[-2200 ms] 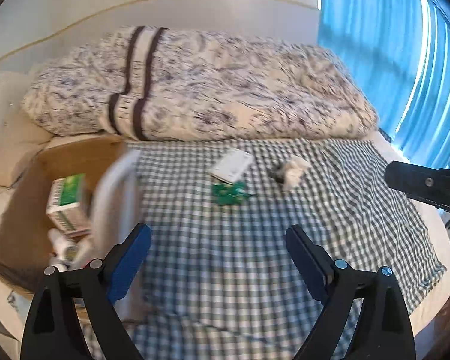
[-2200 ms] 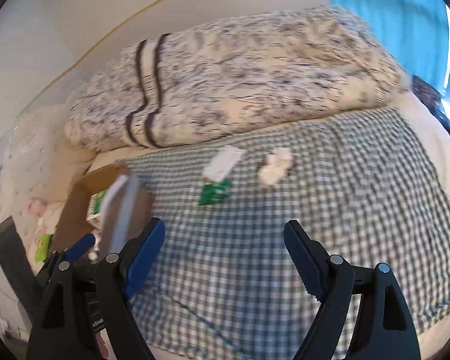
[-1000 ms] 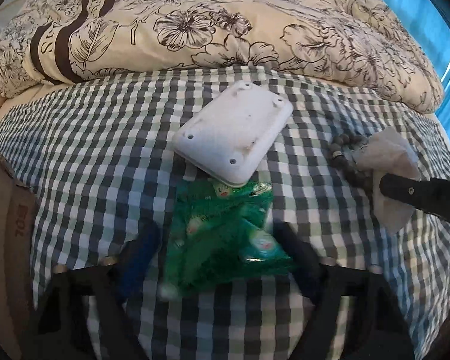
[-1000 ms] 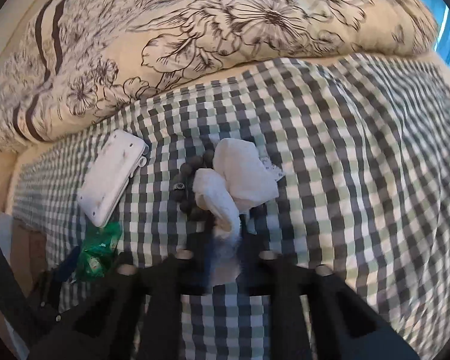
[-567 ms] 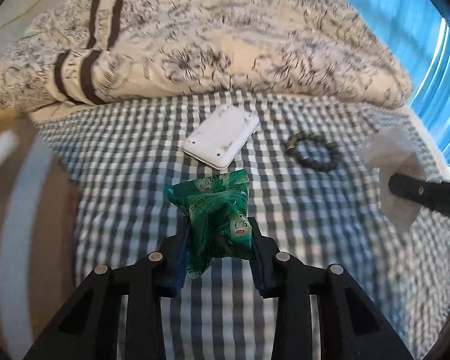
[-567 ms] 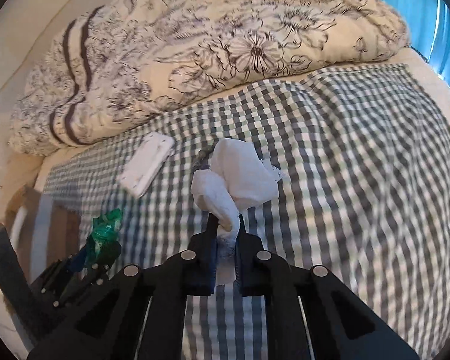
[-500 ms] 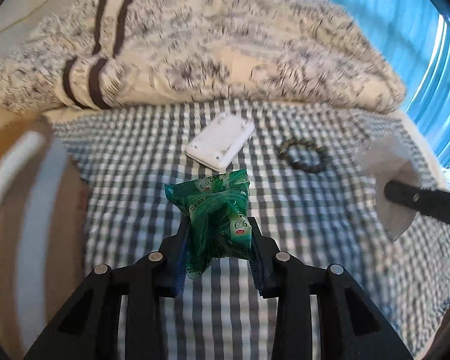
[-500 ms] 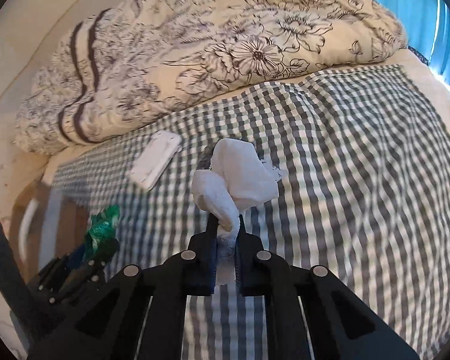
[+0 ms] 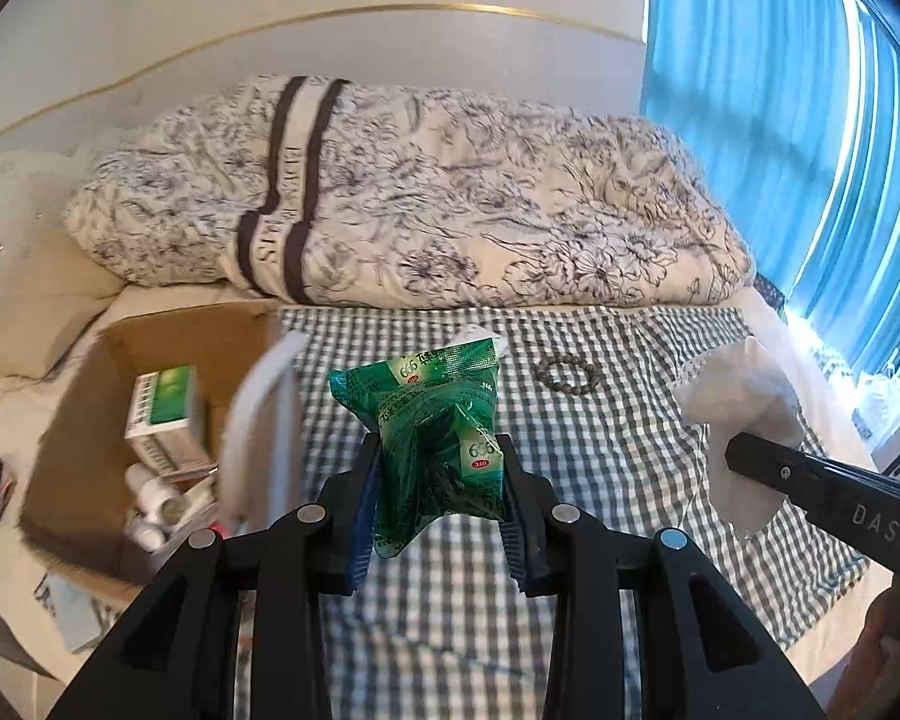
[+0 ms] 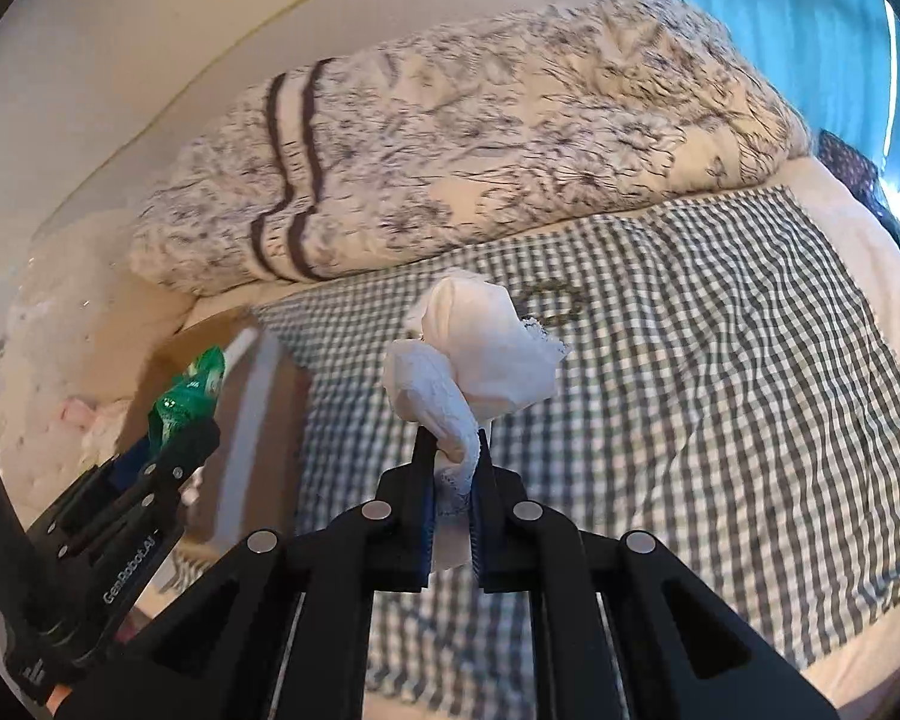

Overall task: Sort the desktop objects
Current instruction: 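Carry the green packet and white tissue into the box and open both tools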

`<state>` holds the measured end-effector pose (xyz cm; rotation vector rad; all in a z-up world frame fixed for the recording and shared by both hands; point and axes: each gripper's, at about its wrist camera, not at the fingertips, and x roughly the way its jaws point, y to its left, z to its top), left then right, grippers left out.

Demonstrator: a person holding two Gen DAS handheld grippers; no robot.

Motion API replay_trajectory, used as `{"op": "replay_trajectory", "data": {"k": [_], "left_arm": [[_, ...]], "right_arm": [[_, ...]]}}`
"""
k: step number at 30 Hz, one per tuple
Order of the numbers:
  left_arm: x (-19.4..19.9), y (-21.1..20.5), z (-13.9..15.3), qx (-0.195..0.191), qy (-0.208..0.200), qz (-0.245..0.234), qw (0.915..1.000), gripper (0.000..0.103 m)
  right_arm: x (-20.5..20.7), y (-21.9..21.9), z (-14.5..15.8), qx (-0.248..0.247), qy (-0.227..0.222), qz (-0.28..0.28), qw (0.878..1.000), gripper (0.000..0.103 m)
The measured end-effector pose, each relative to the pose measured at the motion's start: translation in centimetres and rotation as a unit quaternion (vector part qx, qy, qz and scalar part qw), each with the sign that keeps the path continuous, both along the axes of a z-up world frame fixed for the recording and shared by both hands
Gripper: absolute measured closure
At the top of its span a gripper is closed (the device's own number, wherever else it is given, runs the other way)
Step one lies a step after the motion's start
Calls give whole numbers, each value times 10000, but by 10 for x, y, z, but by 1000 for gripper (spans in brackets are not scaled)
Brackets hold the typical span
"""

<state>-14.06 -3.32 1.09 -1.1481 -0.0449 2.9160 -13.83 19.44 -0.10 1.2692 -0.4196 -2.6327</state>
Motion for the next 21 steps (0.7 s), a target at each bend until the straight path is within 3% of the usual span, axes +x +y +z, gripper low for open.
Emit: {"op": "replay_trajectory", "data": {"k": [10,21], "left_arm": [[40,-99,14,27,140,713,9974,68],[14,-200,-29,90,-252,1265,9916,68]], "right_arm": [[14,-106,24,-75,193,921,9955,94],[-52,-232,-3,-381,-307,1857,9814,94]]}}
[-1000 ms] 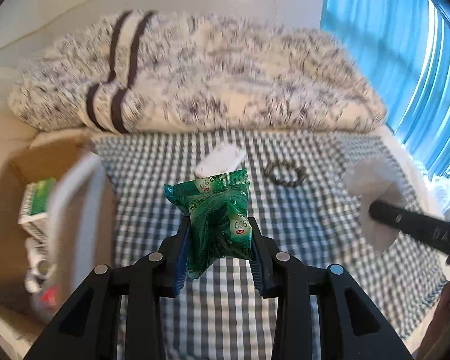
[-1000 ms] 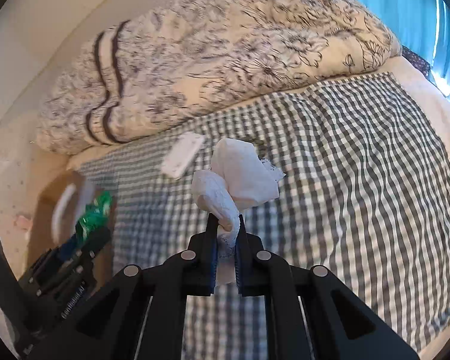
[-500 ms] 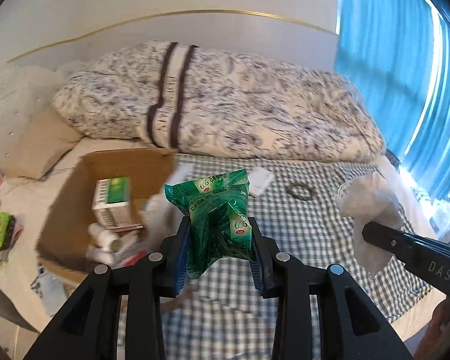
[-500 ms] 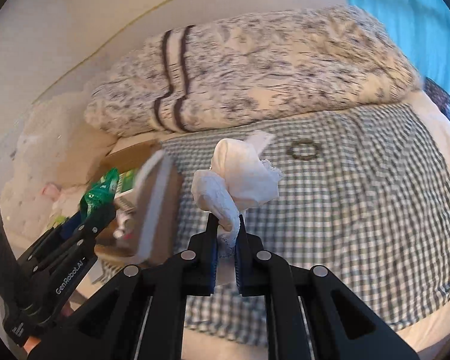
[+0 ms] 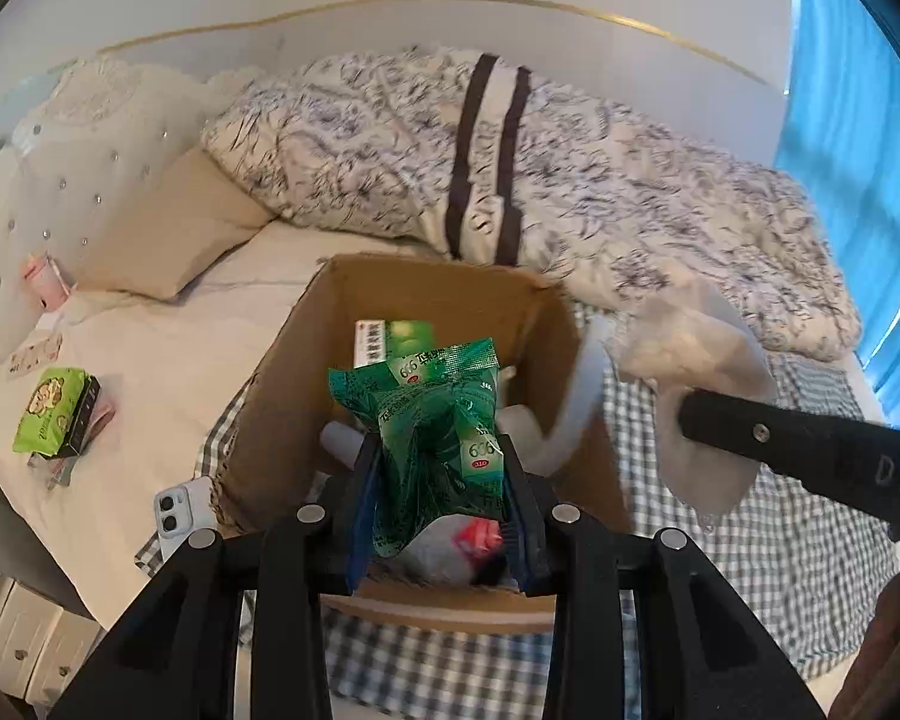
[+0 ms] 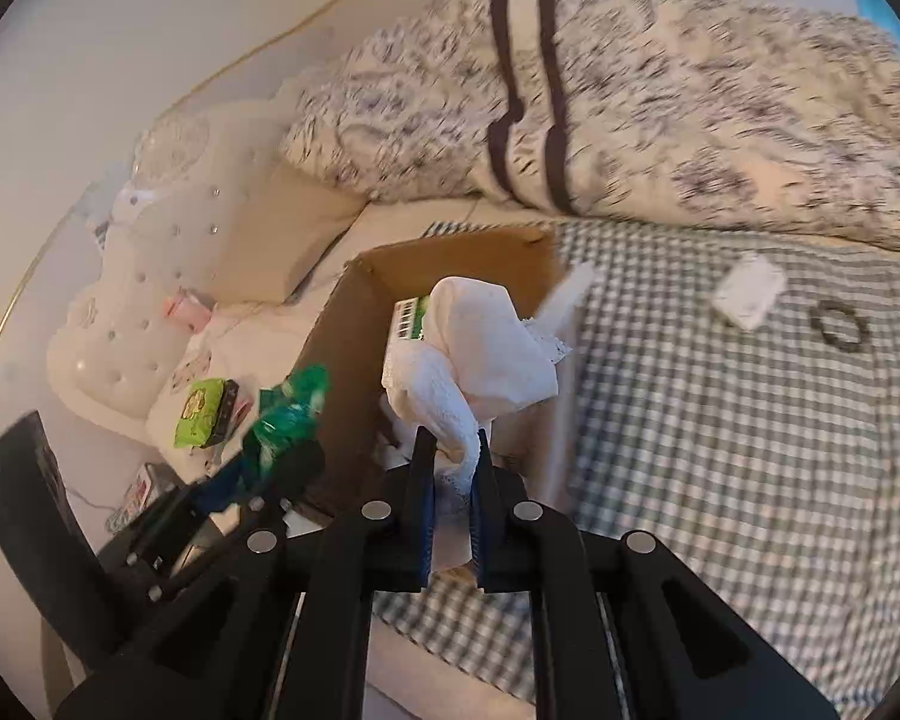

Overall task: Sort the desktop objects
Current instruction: 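Carry the green packet and white tissue into the box and open both tools, then move both tools back toward the white case and bead bracelet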

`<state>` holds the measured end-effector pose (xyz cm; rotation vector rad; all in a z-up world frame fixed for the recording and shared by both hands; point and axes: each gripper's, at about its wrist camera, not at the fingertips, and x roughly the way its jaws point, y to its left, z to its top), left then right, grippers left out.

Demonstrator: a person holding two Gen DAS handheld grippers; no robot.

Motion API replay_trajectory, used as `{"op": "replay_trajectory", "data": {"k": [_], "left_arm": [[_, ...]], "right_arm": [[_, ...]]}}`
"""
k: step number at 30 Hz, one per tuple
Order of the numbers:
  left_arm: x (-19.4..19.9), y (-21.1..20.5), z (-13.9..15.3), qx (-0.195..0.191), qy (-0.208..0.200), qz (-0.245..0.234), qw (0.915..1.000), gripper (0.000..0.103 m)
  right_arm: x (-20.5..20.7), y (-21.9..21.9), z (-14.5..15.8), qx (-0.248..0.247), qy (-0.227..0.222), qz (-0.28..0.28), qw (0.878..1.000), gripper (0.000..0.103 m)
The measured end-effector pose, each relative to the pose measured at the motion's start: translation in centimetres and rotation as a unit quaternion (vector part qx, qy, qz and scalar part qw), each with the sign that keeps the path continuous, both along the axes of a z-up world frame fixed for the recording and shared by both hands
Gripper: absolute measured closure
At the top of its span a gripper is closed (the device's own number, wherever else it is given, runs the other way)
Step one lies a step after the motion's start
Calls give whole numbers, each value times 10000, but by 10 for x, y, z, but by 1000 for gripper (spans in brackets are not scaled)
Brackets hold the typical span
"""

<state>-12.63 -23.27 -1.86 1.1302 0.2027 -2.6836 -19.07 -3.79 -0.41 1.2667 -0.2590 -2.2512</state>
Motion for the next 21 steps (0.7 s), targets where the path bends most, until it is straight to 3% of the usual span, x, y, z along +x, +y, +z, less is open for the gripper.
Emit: {"op": "replay_trajectory", "data": {"k": [6,7,8,9,11,21], "left_arm": [[-24,-21,-35,143,-264,40,9995,67],[-27,-21,-39,140,-285,34,9995,60],[-30,-22,-43,118,-302,19,9995,53],[-32,-22,-46,91,-304,12,9995,48],[-34,-25,-50,54,-240,74,9997,26],[-32,1,-38,26,-136,-59,9999,23]], "right_arm": [[-34,-37,-27,134,-141,169,9997,90],[-37,-39,-27,115,-65,167,9998,90],[-38,-39,-27,118,38,161,9998,79],[-38,-39,-25,161,138,152,9997,56],[-37,-39,-22,228,338,57,9992,28],[-39,8,-11,-194,421,-352,9983,28]]}}
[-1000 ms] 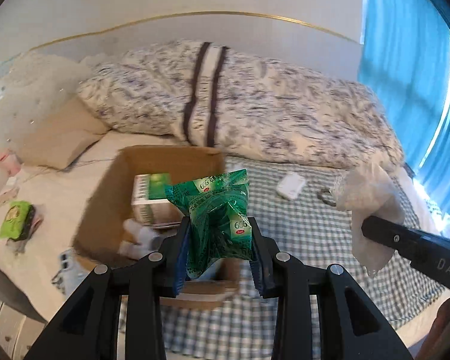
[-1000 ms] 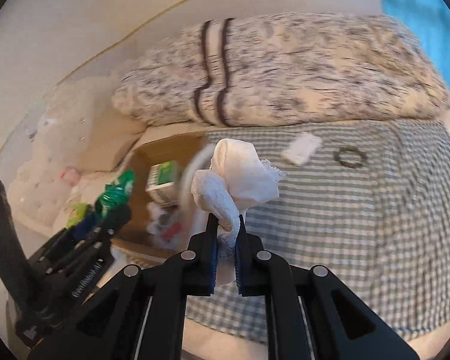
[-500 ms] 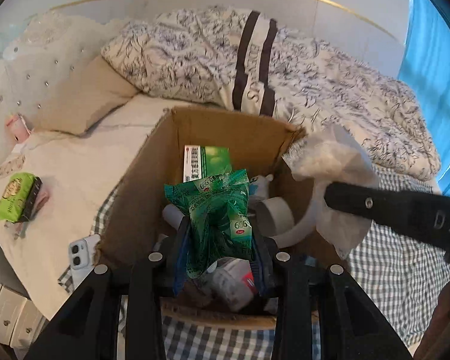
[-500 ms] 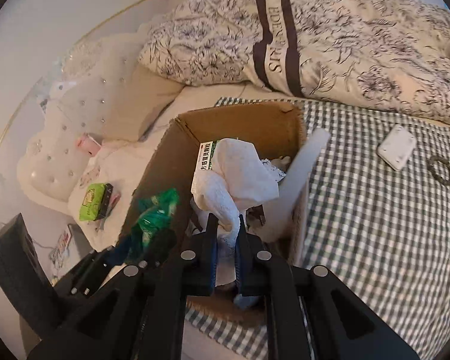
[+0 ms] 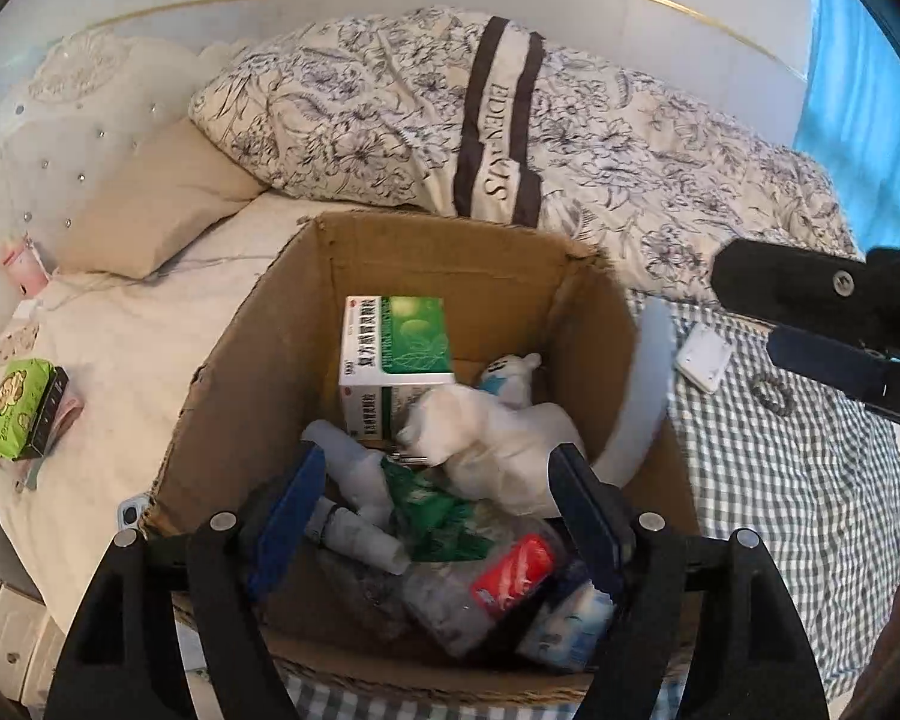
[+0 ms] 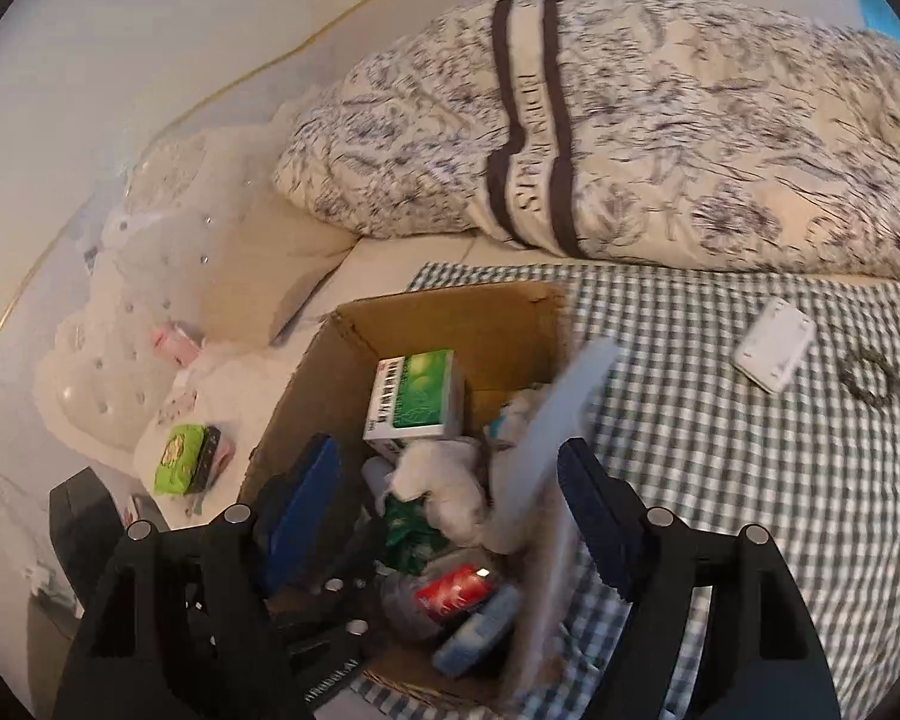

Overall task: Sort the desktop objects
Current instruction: 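Move both tools back toward the white case and bead bracelet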

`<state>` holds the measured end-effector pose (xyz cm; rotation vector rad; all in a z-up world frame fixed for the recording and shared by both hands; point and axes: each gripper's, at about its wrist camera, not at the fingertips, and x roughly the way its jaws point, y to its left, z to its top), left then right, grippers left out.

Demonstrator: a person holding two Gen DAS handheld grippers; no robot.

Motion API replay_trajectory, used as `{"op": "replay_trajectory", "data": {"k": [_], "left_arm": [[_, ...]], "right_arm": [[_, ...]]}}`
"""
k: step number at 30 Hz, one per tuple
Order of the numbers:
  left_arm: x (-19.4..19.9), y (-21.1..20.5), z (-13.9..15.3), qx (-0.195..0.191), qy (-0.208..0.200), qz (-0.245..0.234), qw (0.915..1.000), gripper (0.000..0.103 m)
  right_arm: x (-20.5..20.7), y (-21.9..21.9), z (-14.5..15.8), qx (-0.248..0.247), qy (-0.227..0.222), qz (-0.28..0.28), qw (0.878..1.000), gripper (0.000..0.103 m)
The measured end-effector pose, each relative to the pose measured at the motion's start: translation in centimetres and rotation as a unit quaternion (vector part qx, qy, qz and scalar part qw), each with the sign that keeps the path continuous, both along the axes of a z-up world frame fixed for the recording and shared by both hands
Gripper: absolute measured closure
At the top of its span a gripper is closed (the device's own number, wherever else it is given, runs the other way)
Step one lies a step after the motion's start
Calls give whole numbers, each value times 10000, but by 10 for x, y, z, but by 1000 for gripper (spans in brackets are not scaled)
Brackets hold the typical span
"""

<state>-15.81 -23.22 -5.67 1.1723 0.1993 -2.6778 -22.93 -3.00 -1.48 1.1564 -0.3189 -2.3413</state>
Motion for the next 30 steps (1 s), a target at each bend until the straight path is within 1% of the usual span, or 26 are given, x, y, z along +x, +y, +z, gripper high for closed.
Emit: {"op": "replay_trajectory", "data": {"k": [3,7,10,12,14,16,18,23,26,30], "left_arm": [[4,23,12,-9,101,-159,9998,23],[5,62,24,-11,196,-386,9991,18],[4,103,30,32,203,-642,9977,18],[2,131,32,-22,207,-797,9966,18],[-1,155,32,-54,193,-937,9954,12],[-5,177,29,-70,163,-1066,9941,10],[-11,196,24,-112,106,-1160,9931,10],[-41,230,10,-244,-30,-1338,9907,10],[-62,239,-1,-294,-58,-1377,9900,10],[-93,245,-21,-270,-93,-1369,9902,10]], "right_arm": [[8,33,6,14,38,-238,9997,28],[24,84,14,123,140,-623,9979,28],[36,127,18,120,141,-877,9960,28],[44,158,21,155,165,-1076,9939,28],[52,188,23,212,177,-1300,9911,28],[57,213,22,231,154,-1473,9887,28],[62,237,18,262,128,-1640,9860,28],[67,277,2,441,168,-1939,9799,28],[59,293,-14,480,96,-2031,9779,28],[34,302,-38,583,-58,-2044,9771,28]]}}
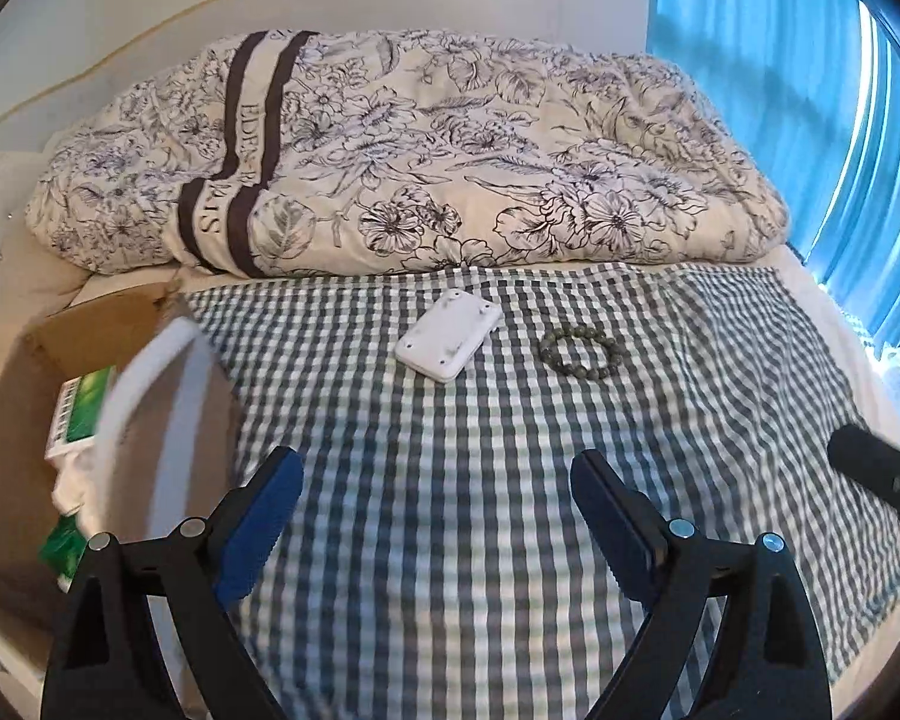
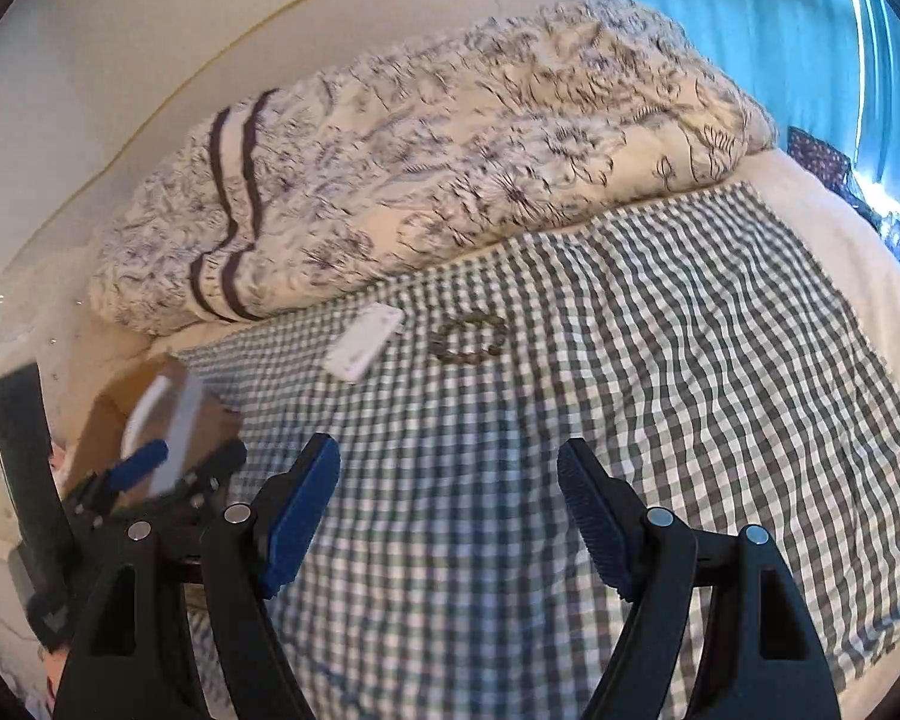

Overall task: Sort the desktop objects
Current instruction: 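Move both tools back toward the white case and bead bracelet, then grasp the white plastic case with the left tool while the right tool grasps the bead bracelet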

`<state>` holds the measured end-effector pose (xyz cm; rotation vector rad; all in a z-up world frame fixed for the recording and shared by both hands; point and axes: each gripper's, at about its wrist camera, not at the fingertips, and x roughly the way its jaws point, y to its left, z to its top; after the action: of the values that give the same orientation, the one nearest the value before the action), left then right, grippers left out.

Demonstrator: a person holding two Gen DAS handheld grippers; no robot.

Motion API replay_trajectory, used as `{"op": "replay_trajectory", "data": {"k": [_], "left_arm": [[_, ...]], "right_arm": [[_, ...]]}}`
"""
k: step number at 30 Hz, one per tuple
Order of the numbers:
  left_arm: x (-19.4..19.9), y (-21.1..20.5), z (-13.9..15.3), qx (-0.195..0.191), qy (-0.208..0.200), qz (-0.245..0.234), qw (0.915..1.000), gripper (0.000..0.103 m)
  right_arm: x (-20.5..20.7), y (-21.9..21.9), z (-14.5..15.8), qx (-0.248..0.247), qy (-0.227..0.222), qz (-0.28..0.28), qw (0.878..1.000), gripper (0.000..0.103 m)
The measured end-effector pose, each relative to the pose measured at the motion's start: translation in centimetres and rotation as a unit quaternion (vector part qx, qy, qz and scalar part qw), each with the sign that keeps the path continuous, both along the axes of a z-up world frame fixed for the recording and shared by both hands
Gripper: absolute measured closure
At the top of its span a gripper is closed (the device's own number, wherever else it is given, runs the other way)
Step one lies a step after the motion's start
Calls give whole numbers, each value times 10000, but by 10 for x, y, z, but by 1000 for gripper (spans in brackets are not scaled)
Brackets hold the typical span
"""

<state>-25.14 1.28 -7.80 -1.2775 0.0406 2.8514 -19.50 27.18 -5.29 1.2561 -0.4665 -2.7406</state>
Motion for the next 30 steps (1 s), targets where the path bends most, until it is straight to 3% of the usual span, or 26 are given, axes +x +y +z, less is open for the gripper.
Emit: {"op": "replay_trajectory", "data": {"k": [16,21,30], "left_arm": [[-157,0,-112,-56,-379,-197,9991,10],[-185,5,-141,-226,-551,-258,9979,10],[-212,1,-150,89,-580,-72,9983,8]], "right_arm": [[-159,-29,-112,363,-700,556,9953,28],[-184,-45,-140,928,-932,573,9896,28],[-211,-56,-154,1293,-817,607,9864,29]]}}
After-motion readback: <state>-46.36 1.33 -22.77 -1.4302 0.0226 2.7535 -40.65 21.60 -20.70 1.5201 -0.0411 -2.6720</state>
